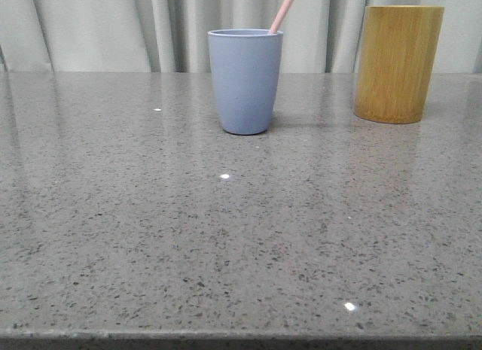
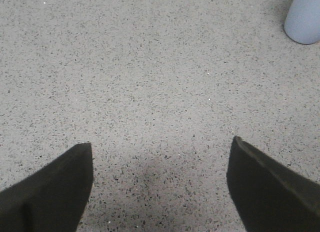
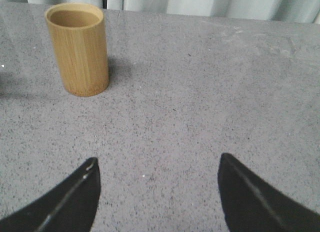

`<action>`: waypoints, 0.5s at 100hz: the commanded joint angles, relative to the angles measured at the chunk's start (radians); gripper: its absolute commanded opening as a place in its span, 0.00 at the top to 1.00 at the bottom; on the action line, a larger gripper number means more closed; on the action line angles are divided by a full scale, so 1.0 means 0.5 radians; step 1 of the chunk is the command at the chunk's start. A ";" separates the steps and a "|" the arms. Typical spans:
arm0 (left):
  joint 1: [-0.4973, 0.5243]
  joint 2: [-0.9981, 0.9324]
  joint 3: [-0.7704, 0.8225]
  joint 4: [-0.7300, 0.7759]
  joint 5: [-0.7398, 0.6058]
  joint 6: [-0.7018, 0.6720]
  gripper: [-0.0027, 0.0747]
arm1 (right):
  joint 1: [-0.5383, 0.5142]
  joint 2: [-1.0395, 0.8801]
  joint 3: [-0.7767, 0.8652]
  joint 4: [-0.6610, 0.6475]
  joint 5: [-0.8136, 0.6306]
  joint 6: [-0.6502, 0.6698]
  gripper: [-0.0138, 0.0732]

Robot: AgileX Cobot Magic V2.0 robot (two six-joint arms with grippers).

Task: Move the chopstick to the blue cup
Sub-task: 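Lower the chopstick into the blue cup and open the right gripper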

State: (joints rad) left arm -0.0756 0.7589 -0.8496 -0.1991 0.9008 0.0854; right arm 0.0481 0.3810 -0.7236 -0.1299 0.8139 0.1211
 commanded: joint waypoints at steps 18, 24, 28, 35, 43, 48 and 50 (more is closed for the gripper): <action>0.002 -0.008 -0.050 -0.032 -0.105 -0.008 0.27 | -0.011 -0.035 -0.018 -0.031 -0.130 -0.019 0.26; 0.002 -0.008 -0.050 -0.032 -0.105 -0.008 0.27 | -0.011 -0.035 -0.018 -0.031 -0.130 -0.019 0.26; 0.002 -0.008 -0.050 -0.032 -0.105 -0.008 0.27 | -0.011 -0.035 -0.018 -0.031 -0.130 -0.019 0.26; 0.002 -0.008 -0.050 -0.032 -0.105 -0.008 0.28 | -0.011 -0.035 -0.018 -0.033 -0.137 -0.019 0.27; 0.002 -0.008 -0.050 -0.032 -0.105 -0.008 0.32 | -0.011 -0.035 -0.018 -0.033 -0.139 -0.019 0.35; 0.002 -0.008 -0.050 -0.032 -0.105 -0.008 0.39 | -0.011 -0.035 -0.018 -0.033 -0.138 -0.019 0.45; 0.002 -0.008 -0.050 -0.032 -0.105 -0.008 0.43 | -0.011 -0.035 -0.018 -0.033 -0.138 -0.019 0.48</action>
State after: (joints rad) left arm -0.0756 0.7589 -0.8496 -0.1991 0.9008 0.0854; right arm 0.0481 0.3553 -0.7104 -0.1299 0.8208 0.1188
